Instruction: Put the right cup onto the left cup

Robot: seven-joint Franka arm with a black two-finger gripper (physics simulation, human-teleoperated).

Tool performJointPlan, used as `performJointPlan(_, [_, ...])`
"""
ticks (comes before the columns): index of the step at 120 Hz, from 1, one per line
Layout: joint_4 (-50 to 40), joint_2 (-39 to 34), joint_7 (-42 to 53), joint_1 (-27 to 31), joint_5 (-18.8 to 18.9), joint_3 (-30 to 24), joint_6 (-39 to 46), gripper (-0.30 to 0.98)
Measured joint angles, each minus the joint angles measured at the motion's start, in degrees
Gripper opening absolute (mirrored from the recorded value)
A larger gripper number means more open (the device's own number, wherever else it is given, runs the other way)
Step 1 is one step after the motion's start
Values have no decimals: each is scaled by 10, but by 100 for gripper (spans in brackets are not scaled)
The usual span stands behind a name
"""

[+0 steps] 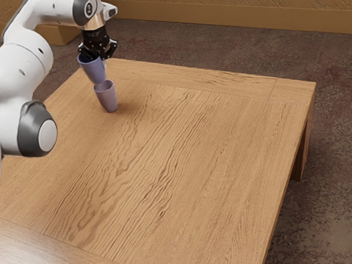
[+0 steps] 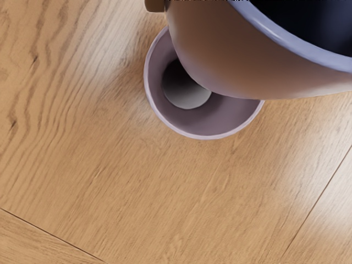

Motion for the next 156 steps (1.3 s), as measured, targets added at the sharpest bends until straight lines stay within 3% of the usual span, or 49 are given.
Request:
performJointPlan(42, [87, 67, 16, 10, -2, 0, -13, -10])
performJointPlan(118, [86, 86, 30, 10, -7, -2, -10, -10])
performJointPlan(141, [88, 85, 31, 10, -10, -1, -9, 30])
performJointPlan(156, [90, 85, 31, 9, -10, -1, -9, 47])
